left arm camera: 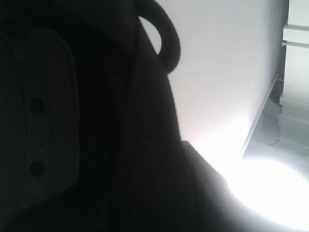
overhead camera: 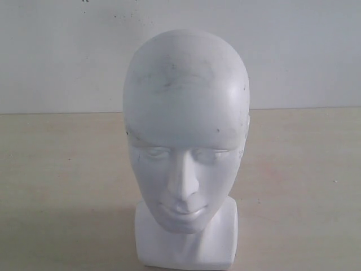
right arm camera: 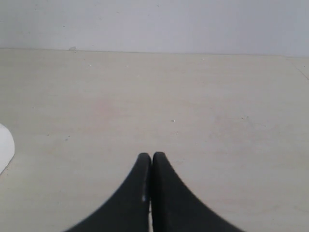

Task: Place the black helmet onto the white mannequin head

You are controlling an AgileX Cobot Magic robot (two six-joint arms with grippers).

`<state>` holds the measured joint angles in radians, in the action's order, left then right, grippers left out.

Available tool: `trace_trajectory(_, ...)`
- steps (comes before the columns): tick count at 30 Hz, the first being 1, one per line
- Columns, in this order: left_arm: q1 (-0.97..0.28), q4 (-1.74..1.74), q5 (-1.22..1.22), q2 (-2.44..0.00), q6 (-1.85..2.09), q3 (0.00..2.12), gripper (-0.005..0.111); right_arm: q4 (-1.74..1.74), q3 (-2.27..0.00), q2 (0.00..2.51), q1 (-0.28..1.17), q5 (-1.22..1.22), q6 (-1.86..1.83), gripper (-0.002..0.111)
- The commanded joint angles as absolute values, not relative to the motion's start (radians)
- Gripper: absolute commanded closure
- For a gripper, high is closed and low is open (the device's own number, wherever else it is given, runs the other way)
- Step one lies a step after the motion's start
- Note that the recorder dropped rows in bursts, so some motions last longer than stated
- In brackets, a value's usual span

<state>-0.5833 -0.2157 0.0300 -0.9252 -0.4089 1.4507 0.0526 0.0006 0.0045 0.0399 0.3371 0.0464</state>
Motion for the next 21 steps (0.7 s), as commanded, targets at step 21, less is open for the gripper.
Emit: trace_trajectory(21,-0.591,0.442,-0.290,-0.932,-0.879,1.394,0.102,0.058,0.000,0.000,0.043,0.334,0.046,0.109)
